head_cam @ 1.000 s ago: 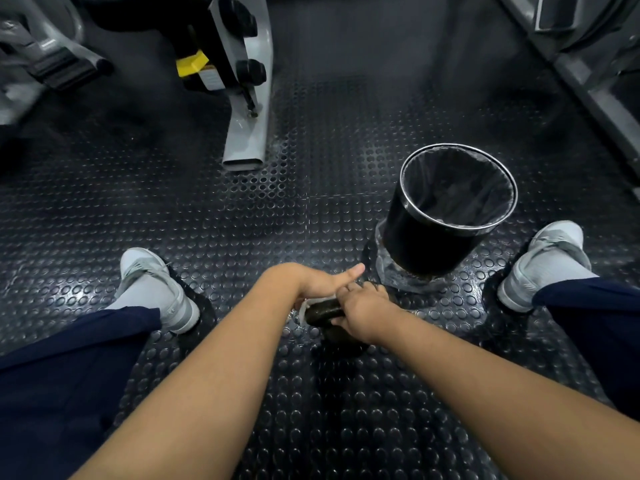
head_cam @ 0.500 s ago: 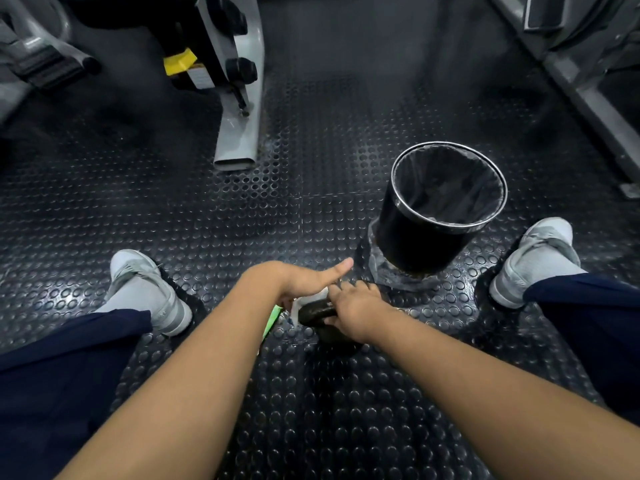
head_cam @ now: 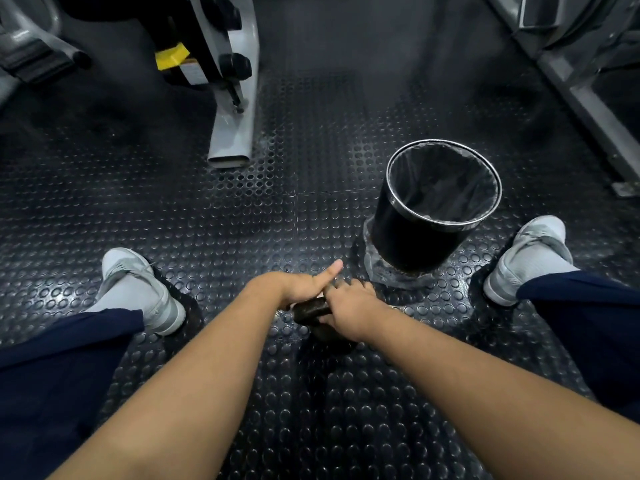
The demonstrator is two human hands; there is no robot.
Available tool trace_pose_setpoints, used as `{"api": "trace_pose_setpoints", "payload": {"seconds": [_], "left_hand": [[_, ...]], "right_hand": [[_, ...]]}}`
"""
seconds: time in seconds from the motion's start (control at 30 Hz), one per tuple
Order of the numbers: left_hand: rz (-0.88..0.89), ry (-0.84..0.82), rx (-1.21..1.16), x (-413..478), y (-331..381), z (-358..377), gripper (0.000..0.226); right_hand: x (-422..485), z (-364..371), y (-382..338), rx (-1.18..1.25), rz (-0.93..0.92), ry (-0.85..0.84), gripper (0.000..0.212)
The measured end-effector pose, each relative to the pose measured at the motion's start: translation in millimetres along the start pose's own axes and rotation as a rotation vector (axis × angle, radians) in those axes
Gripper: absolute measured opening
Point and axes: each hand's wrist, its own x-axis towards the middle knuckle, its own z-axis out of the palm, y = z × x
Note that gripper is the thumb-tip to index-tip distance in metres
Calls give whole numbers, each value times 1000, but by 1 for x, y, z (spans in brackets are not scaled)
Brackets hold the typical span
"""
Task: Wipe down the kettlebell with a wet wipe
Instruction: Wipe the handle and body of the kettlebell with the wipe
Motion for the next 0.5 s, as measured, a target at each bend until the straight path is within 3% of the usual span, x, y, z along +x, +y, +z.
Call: {"api": "trace_pose_setpoints", "payload": {"seconds": [0.33, 0.5], "left_hand": [[-85, -105, 101, -30, 14, -17, 156], [-8, -109, 48, -5, -1, 5, 112]], "right_hand": [[1, -3, -1, -43, 20, -43, 48], [0, -2, -3, 7, 13, -23, 59]]}}
